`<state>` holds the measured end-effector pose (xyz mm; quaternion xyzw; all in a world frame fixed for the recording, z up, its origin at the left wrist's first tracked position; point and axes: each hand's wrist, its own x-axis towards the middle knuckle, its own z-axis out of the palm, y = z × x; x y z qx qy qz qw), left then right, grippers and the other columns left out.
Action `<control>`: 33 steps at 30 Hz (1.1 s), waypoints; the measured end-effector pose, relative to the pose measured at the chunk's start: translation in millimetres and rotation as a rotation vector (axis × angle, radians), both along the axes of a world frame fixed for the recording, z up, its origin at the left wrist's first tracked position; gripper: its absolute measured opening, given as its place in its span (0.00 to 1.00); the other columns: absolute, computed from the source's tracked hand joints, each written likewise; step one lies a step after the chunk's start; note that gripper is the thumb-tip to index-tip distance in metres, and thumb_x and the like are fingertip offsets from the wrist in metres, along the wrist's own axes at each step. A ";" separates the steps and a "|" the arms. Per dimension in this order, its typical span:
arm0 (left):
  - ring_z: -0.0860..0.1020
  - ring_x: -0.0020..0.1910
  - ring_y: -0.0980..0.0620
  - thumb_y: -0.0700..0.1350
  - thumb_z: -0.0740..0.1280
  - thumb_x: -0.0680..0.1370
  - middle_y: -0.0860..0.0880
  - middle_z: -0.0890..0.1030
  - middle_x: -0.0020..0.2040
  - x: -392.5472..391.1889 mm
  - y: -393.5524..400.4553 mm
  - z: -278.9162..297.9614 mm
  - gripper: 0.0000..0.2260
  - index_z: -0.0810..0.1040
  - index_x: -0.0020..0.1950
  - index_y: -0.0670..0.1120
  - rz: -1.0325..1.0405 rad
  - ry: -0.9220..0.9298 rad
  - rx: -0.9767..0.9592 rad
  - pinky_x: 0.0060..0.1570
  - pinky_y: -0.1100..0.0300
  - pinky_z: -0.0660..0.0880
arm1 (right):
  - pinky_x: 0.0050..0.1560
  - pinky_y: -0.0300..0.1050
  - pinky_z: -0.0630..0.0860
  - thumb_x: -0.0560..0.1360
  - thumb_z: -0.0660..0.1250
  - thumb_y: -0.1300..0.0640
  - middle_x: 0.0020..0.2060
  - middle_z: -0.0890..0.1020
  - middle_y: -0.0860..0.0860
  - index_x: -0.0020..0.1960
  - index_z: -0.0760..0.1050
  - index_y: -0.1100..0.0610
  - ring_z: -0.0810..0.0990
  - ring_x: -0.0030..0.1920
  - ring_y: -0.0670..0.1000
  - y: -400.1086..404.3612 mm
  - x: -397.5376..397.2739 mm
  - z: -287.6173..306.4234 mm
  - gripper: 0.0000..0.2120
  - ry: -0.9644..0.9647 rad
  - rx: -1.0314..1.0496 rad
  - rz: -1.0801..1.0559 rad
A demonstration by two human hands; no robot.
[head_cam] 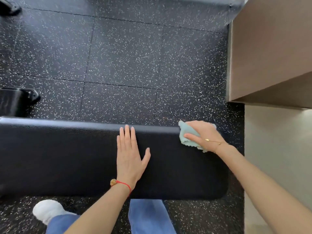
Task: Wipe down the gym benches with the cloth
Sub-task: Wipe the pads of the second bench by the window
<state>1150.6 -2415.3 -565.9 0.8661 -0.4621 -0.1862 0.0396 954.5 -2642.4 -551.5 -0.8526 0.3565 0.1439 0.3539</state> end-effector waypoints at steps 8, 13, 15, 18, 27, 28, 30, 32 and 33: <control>0.46 0.80 0.46 0.55 0.56 0.80 0.43 0.52 0.80 -60.6 -42.6 -1.2 0.32 0.52 0.80 0.42 -0.321 0.044 -0.027 0.77 0.45 0.51 | 0.63 0.43 0.63 0.78 0.61 0.43 0.57 0.76 0.50 0.63 0.72 0.56 0.71 0.59 0.52 21.4 -56.5 -19.8 0.20 -0.082 -0.242 -0.486; 0.45 0.80 0.46 0.55 0.57 0.80 0.44 0.51 0.81 -81.6 -58.6 -5.7 0.33 0.50 0.80 0.41 -0.443 0.014 -0.017 0.78 0.46 0.48 | 0.66 0.43 0.62 0.79 0.60 0.43 0.67 0.70 0.50 0.72 0.61 0.51 0.68 0.66 0.50 67.4 -89.5 -15.8 0.26 -0.127 -0.081 -1.030; 0.45 0.80 0.46 0.55 0.56 0.80 0.44 0.50 0.81 -82.6 -58.3 -9.6 0.34 0.48 0.80 0.41 -0.449 -0.006 -0.026 0.78 0.45 0.48 | 0.63 0.42 0.64 0.78 0.60 0.43 0.65 0.72 0.49 0.71 0.62 0.50 0.70 0.65 0.50 88.4 -104.7 -11.9 0.24 -0.109 -0.019 -1.085; 0.46 0.80 0.46 0.55 0.56 0.80 0.44 0.52 0.81 -82.2 -54.8 -16.4 0.33 0.49 0.80 0.41 -0.449 -0.029 -0.068 0.77 0.44 0.48 | 0.55 0.41 0.66 0.78 0.61 0.43 0.56 0.76 0.48 0.63 0.69 0.50 0.74 0.59 0.51 80.2 -114.5 -17.7 0.18 -0.141 0.007 -1.034; 0.48 0.80 0.45 0.54 0.55 0.81 0.43 0.54 0.80 -79.8 -44.9 -24.1 0.31 0.52 0.79 0.40 -0.480 -0.040 -0.208 0.77 0.44 0.49 | 0.58 0.43 0.70 0.76 0.60 0.39 0.57 0.77 0.44 0.68 0.66 0.45 0.74 0.57 0.47 99.2 -130.2 -22.5 0.22 -0.255 0.073 -1.052; 0.48 0.80 0.45 0.54 0.55 0.81 0.43 0.54 0.80 -79.9 -44.2 -24.6 0.31 0.52 0.79 0.40 -0.481 -0.037 -0.224 0.77 0.45 0.49 | 0.58 0.43 0.70 0.77 0.60 0.40 0.57 0.77 0.44 0.68 0.66 0.45 0.75 0.58 0.47 120.2 -139.4 -20.9 0.21 -0.244 0.069 -1.061; 0.49 0.80 0.46 0.54 0.55 0.81 0.43 0.55 0.80 -79.7 -40.7 -25.7 0.30 0.53 0.79 0.41 -0.473 -0.026 -0.256 0.77 0.45 0.49 | 0.62 0.43 0.70 0.77 0.61 0.42 0.60 0.76 0.44 0.70 0.65 0.45 0.74 0.59 0.45 157.4 -152.1 -15.9 0.22 -0.246 0.067 -1.069; 0.49 0.80 0.46 0.53 0.55 0.81 0.43 0.55 0.80 -76.9 -28.7 -27.0 0.30 0.54 0.79 0.41 -0.465 -0.010 -0.273 0.77 0.45 0.48 | 0.66 0.44 0.67 0.78 0.62 0.45 0.64 0.73 0.44 0.73 0.61 0.47 0.71 0.62 0.44 186.7 -156.1 -16.0 0.25 -0.262 0.017 -1.065; 0.48 0.80 0.46 0.53 0.55 0.81 0.43 0.55 0.80 -73.3 -17.9 -27.6 0.29 0.54 0.79 0.41 -0.466 -0.014 -0.274 0.77 0.45 0.48 | 0.68 0.45 0.66 0.78 0.61 0.45 0.67 0.70 0.45 0.74 0.58 0.47 0.69 0.65 0.44 198.5 -154.4 -17.3 0.27 -0.271 -0.031 -1.060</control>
